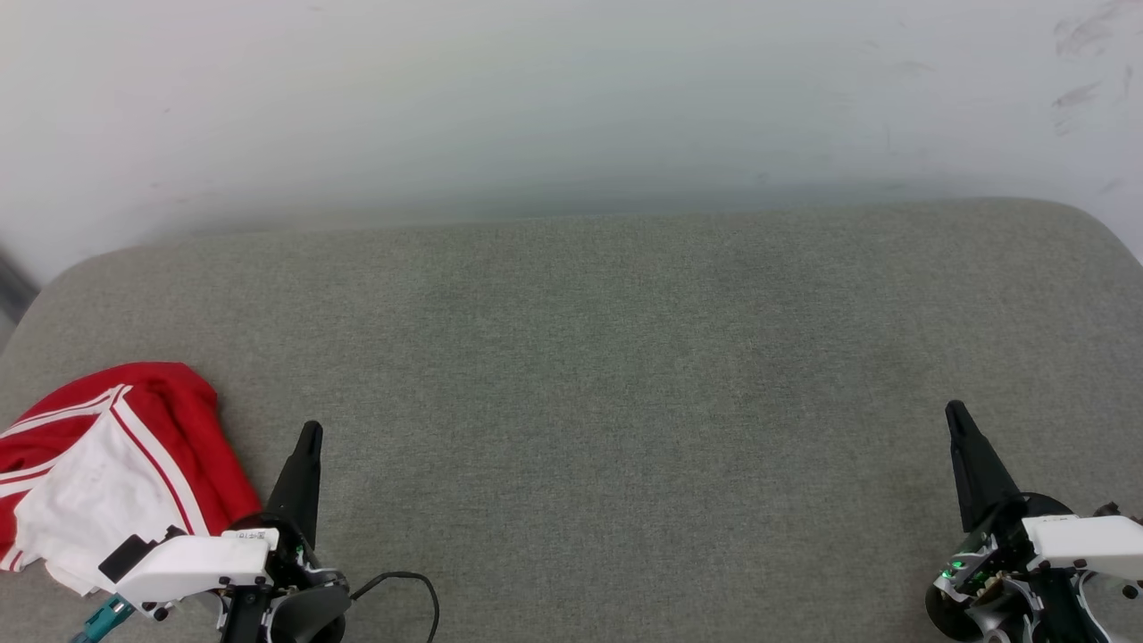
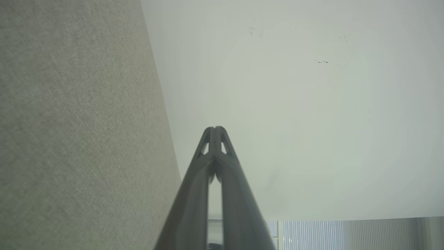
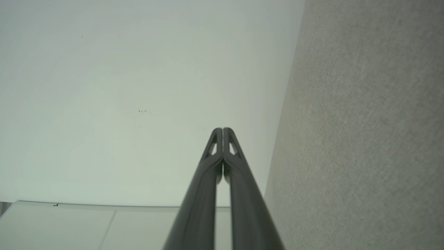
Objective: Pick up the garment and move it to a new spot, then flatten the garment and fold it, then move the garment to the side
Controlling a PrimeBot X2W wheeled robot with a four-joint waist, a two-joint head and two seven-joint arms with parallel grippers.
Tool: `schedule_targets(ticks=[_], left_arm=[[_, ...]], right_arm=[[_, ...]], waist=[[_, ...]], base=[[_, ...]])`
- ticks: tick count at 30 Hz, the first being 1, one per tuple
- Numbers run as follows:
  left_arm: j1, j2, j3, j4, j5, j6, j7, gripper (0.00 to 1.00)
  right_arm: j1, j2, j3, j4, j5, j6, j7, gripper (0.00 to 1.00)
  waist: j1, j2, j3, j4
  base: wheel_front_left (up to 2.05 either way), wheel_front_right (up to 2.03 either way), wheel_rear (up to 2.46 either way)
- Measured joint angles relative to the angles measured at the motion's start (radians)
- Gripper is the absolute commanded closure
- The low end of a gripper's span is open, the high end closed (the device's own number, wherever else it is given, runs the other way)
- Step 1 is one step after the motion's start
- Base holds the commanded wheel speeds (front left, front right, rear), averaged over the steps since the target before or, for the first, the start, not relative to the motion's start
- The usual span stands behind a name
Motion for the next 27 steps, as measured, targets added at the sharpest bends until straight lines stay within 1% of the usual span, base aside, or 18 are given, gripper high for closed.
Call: schedule_targets(ticks=[5, 6, 12, 19, 27], left_arm=[[0.0, 0.0, 0.0, 0.0, 0.0, 0.0, 0.0, 1.0], [0.001, 0.0, 0.0, 0.003, 0.0, 0.0, 0.0, 0.0], [0.049, -0.006, -0.006, 0.046, 0.0, 0.0, -0.005, 0.0], [0.058, -0.006, -0.014, 0.026, 0.027, 0.0, -0.04, 0.0], [0.072, -0.006, -0.007, 0.005, 0.093, 0.0, -0.078, 0.0]], right_arm=[[0.0, 0.0, 0.0, 0.0, 0.0, 0.0, 0.0, 1.0], [0.002, 0.0, 0.0, 0.002, 0.0, 0.0, 0.0, 0.0], [0.05, 0.002, 0.005, 0.044, 0.0, 0.0, -0.006, 0.0], [0.056, 0.002, 0.033, 0.018, -0.026, 0.0, -0.04, 0.0], [0.067, 0.002, 0.05, 0.011, -0.102, 0.0, -0.077, 0.0]], waist=[[0.0, 0.0001, 0.0, 0.0], [0.0, 0.0, 0.0, 0.0], [0.0, 0.0, 0.0, 0.0], [0.0, 0.0001, 0.001, -0.001], [0.0, 0.0, 0.001, -0.001]], base=[[0.0, 0.0, 0.0], [0.0, 0.0, 0.0], [0.0, 0.0, 0.0], [0.0, 0.0, 0.0], [0.0, 0.0, 0.0]])
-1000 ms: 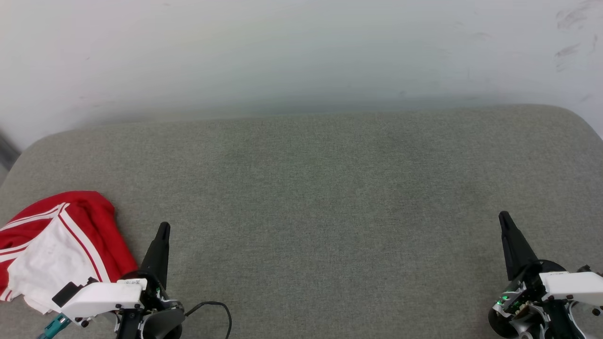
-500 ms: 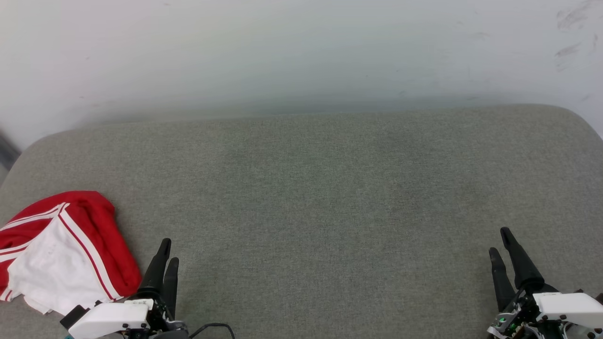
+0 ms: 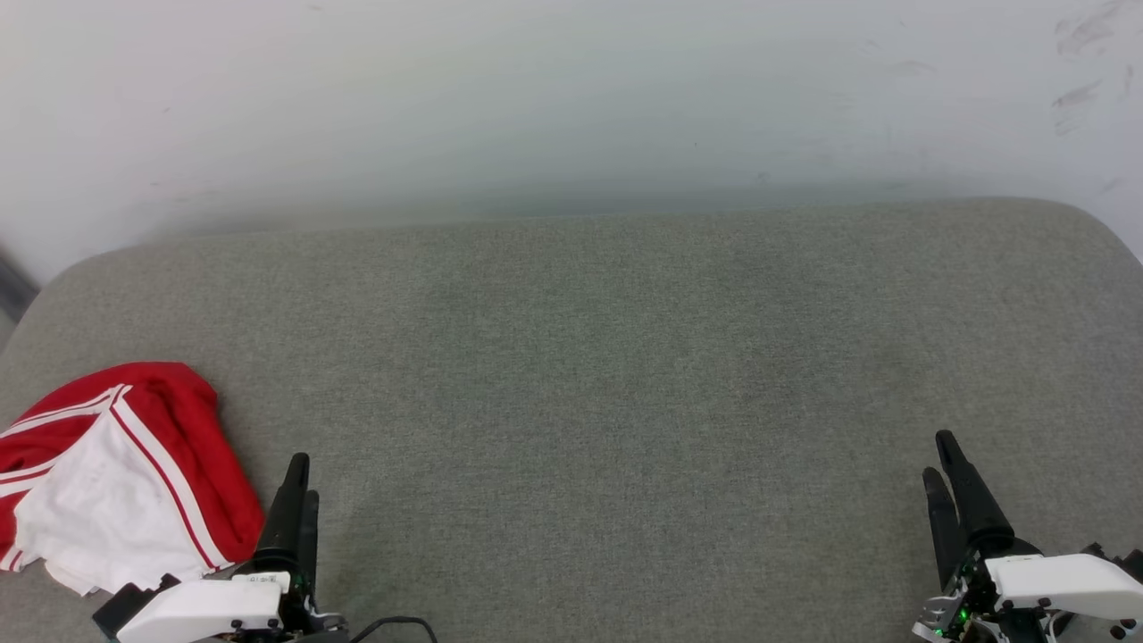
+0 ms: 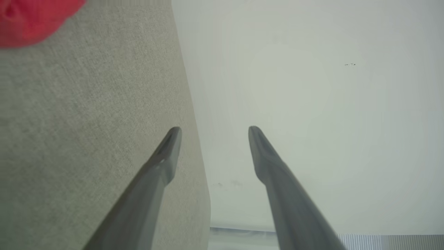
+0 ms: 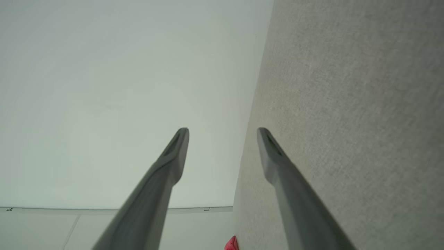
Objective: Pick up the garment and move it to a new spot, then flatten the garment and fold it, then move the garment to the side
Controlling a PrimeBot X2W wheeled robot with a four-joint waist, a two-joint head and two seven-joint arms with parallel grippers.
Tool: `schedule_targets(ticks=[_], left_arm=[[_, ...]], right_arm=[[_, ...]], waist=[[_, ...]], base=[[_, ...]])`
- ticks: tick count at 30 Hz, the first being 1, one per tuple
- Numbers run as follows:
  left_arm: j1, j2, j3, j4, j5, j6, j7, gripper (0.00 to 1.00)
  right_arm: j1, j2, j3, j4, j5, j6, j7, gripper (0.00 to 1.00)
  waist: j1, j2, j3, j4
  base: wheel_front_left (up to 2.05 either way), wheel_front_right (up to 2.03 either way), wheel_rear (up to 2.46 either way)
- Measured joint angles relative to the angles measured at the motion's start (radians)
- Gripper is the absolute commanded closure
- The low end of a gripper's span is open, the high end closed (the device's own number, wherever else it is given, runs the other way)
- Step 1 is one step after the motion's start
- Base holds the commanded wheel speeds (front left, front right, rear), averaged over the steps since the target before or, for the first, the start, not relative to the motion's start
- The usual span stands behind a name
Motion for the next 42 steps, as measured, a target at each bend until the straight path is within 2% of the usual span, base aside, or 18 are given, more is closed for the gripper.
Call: schedule_targets(ticks=[6, 7, 10, 11, 12, 15, 21, 22, 26, 30, 31, 32, 37, 40, 41, 42], left_arm=[[0.006, 0.0, 0.027, -0.002, 0.075, 0.0, -0.022, 0.0], [0.008, 0.0, 0.03, -0.005, 0.102, 0.0, -0.03, 0.0], [0.008, -0.001, 0.047, -0.015, 0.14, 0.0, -0.038, 0.0], [0.008, 0.0, 0.067, -0.023, 0.172, 0.0, -0.046, 0.0], [0.008, 0.0, 0.067, -0.023, 0.172, 0.0, -0.046, 0.0], [0.009, 0.0, 0.089, -0.041, 0.226, 0.0, -0.058, 0.0], [0.009, 0.0, 0.109, -0.11, 0.344, 0.034, -0.079, 0.0], [0.009, 0.0, 0.107, -0.139, 0.386, 0.043, -0.086, 0.0], [0.02, 0.001, 0.081, -0.207, 0.514, 0.049, -0.1, 0.0], [0.03, 0.0, 0.036, -0.259, 0.637, 0.097, -0.112, 0.0], [0.03, 0.0, 0.036, -0.259, 0.637, 0.097, -0.112, 0.0], [0.032, 0.001, 0.014, -0.284, 0.702, 0.119, -0.12, 0.0], [0.042, 0.008, -0.047, -0.327, 0.855, 0.171, -0.134, 0.0], [0.046, 0.039, -0.099, -0.347, 0.913, 0.213, -0.143, 0.0], [0.046, 0.039, -0.099, -0.347, 0.913, 0.213, -0.143, 0.0], [0.048, 0.05, -0.129, -0.354, 0.93, 0.239, -0.148, 0.0]], right_arm=[[0.0, 0.0, 0.002, -0.003, -0.085, 0.0, -0.021, 0.0], [0.0, 0.001, -0.009, -0.003, -0.145, 0.0, -0.03, 0.0], [0.0, 0.001, -0.019, -0.008, -0.198, 0.0, -0.039, 0.0], [-0.001, 0.001, -0.022, -0.023, -0.26, 0.0, -0.046, 0.0], [-0.001, 0.001, -0.022, -0.023, -0.26, 0.0, -0.046, 0.0], [-0.005, 0.001, -0.027, -0.047, -0.36, 0.0, -0.058, 0.0], [-0.009, 0.001, -0.025, -0.116, -0.533, 0.0, -0.08, 0.0], [-0.009, 0.001, -0.016, -0.141, -0.593, 0.0, -0.086, 0.0], [-0.009, 0.001, -0.015, -0.177, -0.713, 0.0, -0.1, 0.0], [-0.01, 0.001, 0.0, -0.214, -0.828, 0.0, -0.112, 0.0], [-0.01, 0.001, 0.0, -0.214, -0.828, 0.0, -0.112, 0.0], [-0.01, 0.001, 0.013, -0.229, -0.886, 0.0, -0.119, 0.0], [-0.01, 0.001, 0.043, -0.261, -1.016, 0.0, -0.136, 0.0], [-0.01, 0.001, 0.043, -0.274, -1.074, 0.0, -0.144, 0.0], [-0.01, 0.001, 0.043, -0.274, -1.074, 0.0, -0.144, 0.0], [-0.009, 0.001, 0.044, -0.276, -1.11, 0.0, -0.151, 0.0]], waist=[[0.0, 0.0, 0.0, -0.001], [0.0, 0.0, 0.0, -0.001], [0.0, 0.0001, 0.0, -0.001], [0.0, 0.0, 0.0, -0.001], [0.0, 0.0, 0.0, -0.001], [0.0, 0.0, 0.001, -0.001], [0.0, 0.0, 0.004, -0.001], [0.0001, 0.0, 0.005, -0.001], [0.0, 0.0, 0.007, -0.001], [0.0, 0.0, 0.01, -0.002], [0.0, 0.0, 0.01, -0.002], [0.0, 0.0, 0.011, -0.002], [0.0001, 0.0, 0.015, -0.003], [0.0, 0.0, 0.017, -0.004], [0.0, 0.0, 0.017, -0.004], [0.0, 0.0, 0.018, -0.004]], base=[[0.0, 0.0, 0.0], [0.0, 0.0, 0.0], [0.0, 0.0, 0.0], [0.0, 0.0, 0.0], [0.0, 0.0, 0.0], [0.0, 0.0, 0.0], [0.0, 0.0, 0.0], [0.0, 0.0, 0.0], [0.0, 0.0, 0.0], [0.0, 0.0, 0.0], [0.0, 0.0, 0.0], [0.0, 0.0, 0.0], [0.0, 0.0, 0.0], [0.0, 0.0, 0.0], [0.0, 0.0, 0.0], [0.0, 0.0, 0.0]])
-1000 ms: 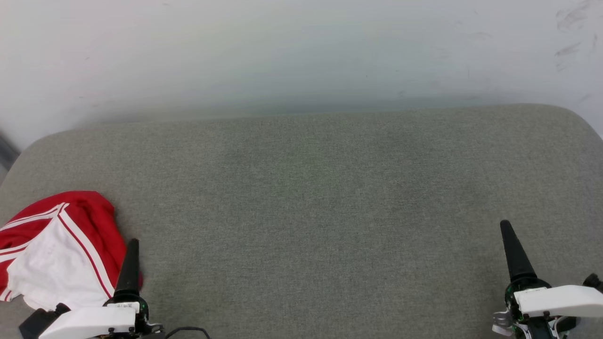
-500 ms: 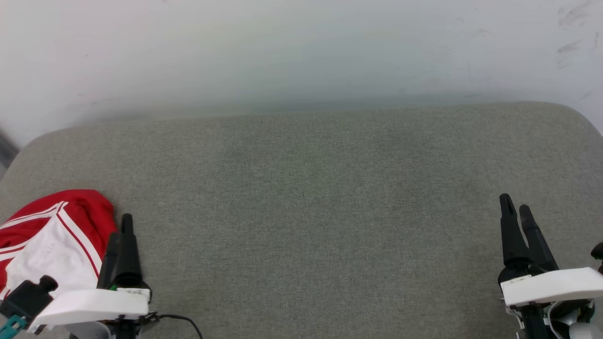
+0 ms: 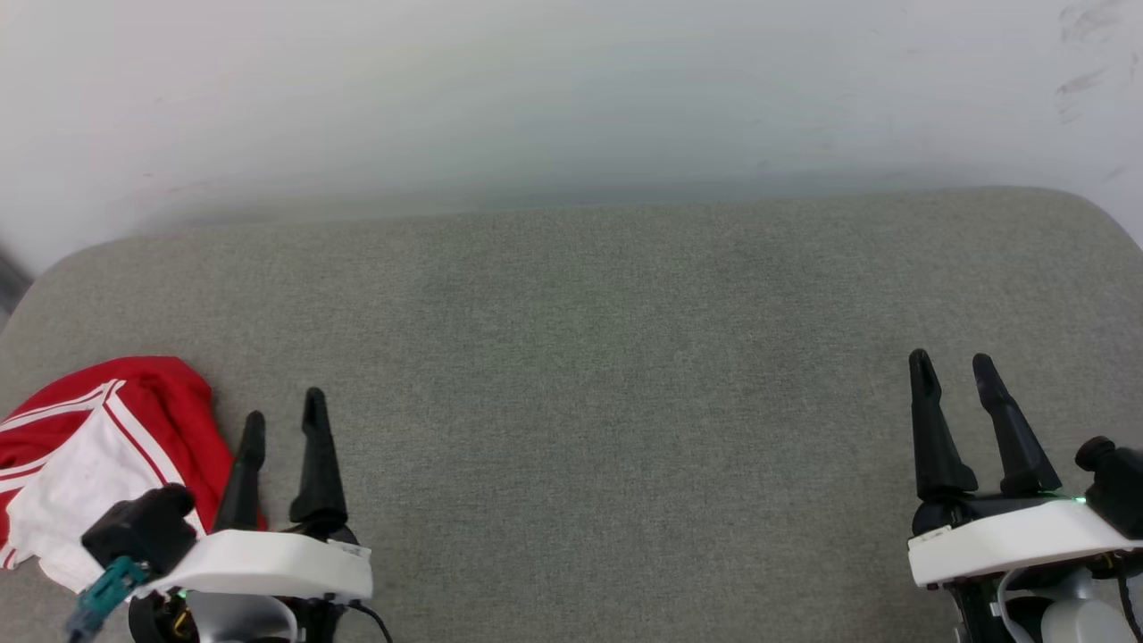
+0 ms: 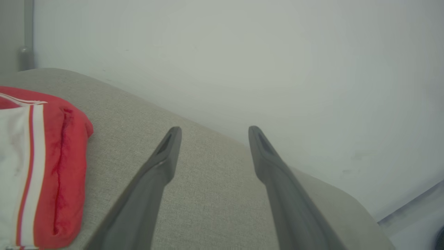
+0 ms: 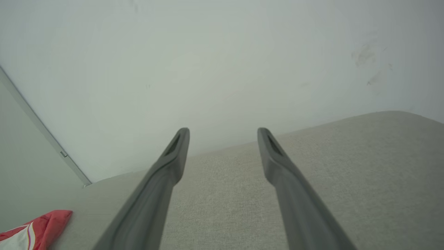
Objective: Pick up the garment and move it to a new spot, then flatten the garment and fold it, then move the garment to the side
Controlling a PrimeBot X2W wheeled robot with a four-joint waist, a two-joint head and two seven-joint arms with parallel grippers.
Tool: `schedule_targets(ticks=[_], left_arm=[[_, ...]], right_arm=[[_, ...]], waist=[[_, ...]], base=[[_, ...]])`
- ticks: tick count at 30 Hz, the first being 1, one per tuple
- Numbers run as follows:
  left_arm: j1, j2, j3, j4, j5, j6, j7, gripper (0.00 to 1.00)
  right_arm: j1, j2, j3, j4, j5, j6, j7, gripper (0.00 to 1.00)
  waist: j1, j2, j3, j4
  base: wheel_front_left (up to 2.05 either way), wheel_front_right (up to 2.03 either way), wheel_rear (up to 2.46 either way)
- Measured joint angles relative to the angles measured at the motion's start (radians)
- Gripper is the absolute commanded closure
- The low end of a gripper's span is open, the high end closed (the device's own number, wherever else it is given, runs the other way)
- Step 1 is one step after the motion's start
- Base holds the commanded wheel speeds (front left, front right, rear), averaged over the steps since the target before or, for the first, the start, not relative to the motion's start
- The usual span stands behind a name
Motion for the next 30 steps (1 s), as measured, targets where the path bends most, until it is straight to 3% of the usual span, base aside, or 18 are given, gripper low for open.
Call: schedule_targets(ticks=[7, 15, 23, 27, 30], left_arm=[[0.002, 0.052, -0.092, -0.004, 0.062, 0.044, -0.016, 0.0], [0.002, 0.122, -0.192, -0.005, 0.157, 0.131, -0.042, 0.0], [0.005, 0.153, -0.237, 0.019, 0.216, 0.157, -0.06, 0.0], [0.004, 0.184, -0.299, 0.033, 0.297, 0.197, -0.073, 0.0], [0.002, 0.185, -0.311, 0.019, 0.297, 0.211, -0.078, 0.0]], right_arm=[[0.002, 0.0, 0.004, 0.002, -0.102, 0.0, -0.015, 0.0], [0.004, 0.0, 0.011, -0.007, -0.229, 0.0, -0.038, 0.0], [0.01, 0.0, 0.016, -0.007, -0.327, 0.0, -0.058, 0.0], [0.011, 0.0, 0.024, -0.012, -0.389, 0.0, -0.072, 0.0], [0.011, 0.0, 0.025, -0.019, -0.412, 0.0, -0.077, 0.0]], waist=[[0.0001, 0.0, 0.005, -0.001], [0.0001, 0.0, 0.005, -0.005], [0.0001, 0.0, 0.002, -0.007], [0.0001, 0.0, 0.002, -0.008], [0.0001, 0.0, 0.003, -0.007]], base=[[0.0, 0.0, 0.0], [0.0, 0.0, 0.0], [0.0, 0.0, 0.0], [0.0, 0.0, 0.0], [0.0, 0.0, 0.0]])
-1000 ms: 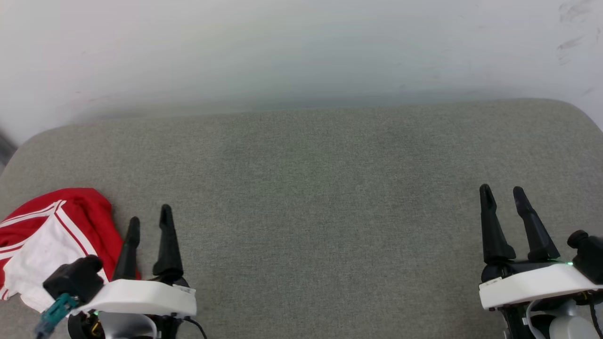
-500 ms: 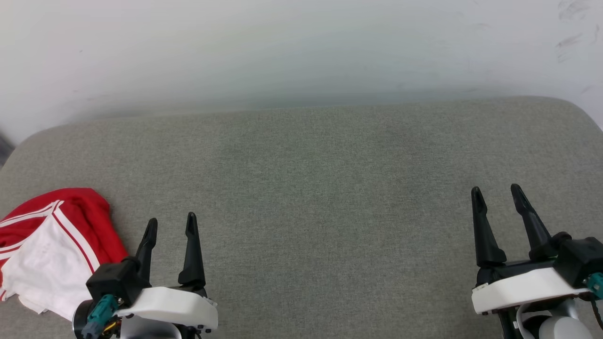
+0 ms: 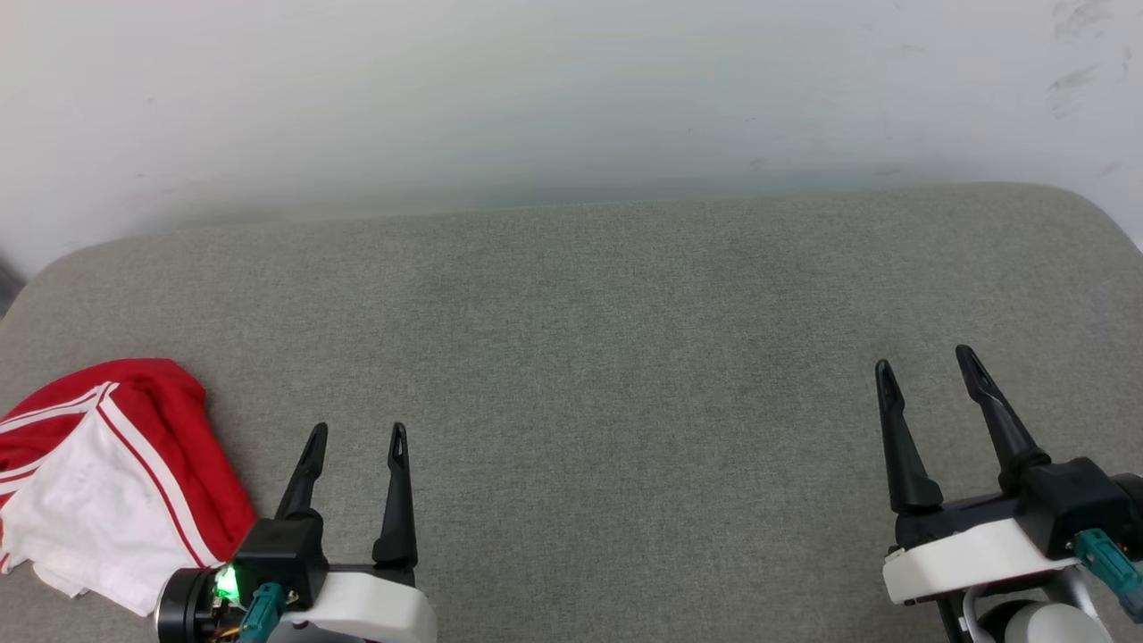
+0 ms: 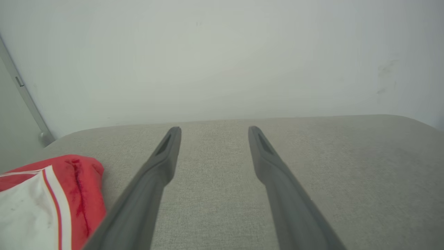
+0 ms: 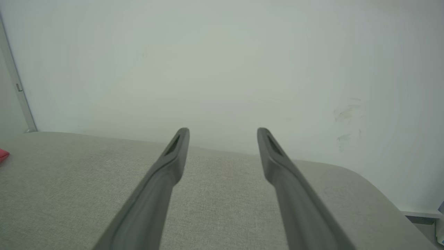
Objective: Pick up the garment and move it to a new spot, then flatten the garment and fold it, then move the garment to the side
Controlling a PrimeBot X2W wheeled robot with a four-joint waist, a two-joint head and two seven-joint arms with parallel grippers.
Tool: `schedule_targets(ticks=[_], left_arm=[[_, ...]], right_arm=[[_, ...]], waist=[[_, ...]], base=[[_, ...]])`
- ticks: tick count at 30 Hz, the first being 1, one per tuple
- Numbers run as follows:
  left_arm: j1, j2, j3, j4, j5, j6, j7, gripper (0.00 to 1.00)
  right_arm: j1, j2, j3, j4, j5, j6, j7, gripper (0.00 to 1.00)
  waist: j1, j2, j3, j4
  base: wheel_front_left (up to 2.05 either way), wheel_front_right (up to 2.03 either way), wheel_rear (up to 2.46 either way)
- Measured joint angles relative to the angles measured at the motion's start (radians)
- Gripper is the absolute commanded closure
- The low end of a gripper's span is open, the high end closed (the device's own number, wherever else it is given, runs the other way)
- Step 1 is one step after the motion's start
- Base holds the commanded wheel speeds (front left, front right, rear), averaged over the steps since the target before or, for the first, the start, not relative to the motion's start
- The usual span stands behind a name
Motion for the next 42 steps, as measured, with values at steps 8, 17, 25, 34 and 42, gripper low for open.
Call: schedule_targets(ticks=[8, 17, 25, 34, 42], left_arm=[[0.019, -0.058, 0.088, -0.05, -0.054, -0.058, -0.017, 0.0], [0.072, -0.179, 0.256, -0.021, -0.026, -0.304, -0.036, 0.0], [0.079, -0.221, 0.316, 0.026, 0.107, -0.399, -0.053, 0.0], [0.082, -0.228, 0.322, 0.034, 0.192, -0.422, -0.07, 0.0], [0.083, -0.228, 0.331, 0.041, 0.167, -0.424, -0.073, 0.0]], right_arm=[[0.005, 0.0, 0.0, -0.013, -0.027, 0.0, -0.019, 0.0], [0.02, -0.001, -0.014, 0.012, 0.082, 0.0, -0.037, 0.0], [0.025, -0.001, 0.002, 0.052, 0.091, 0.0, -0.053, 0.0], [0.026, -0.001, 0.01, 0.055, 0.026, 0.0, -0.071, 0.0], [0.026, -0.001, 0.011, 0.057, 0.019, 0.0, -0.073, 0.0]], waist=[[-0.0001, 0.0, 0.006, 0.002], [-0.0001, 0.0, 0.008, 0.0], [-0.0001, 0.0, 0.01, -0.005], [-0.0001, 0.0, 0.014, -0.005], [-0.0001, 0.0, 0.014, -0.002]], base=[[0.0, 0.0, 0.0], [0.0, 0.0, 0.0], [0.0, 0.0, 0.0], [0.0, 0.0, 0.0], [0.0, 0.0, 0.0]])
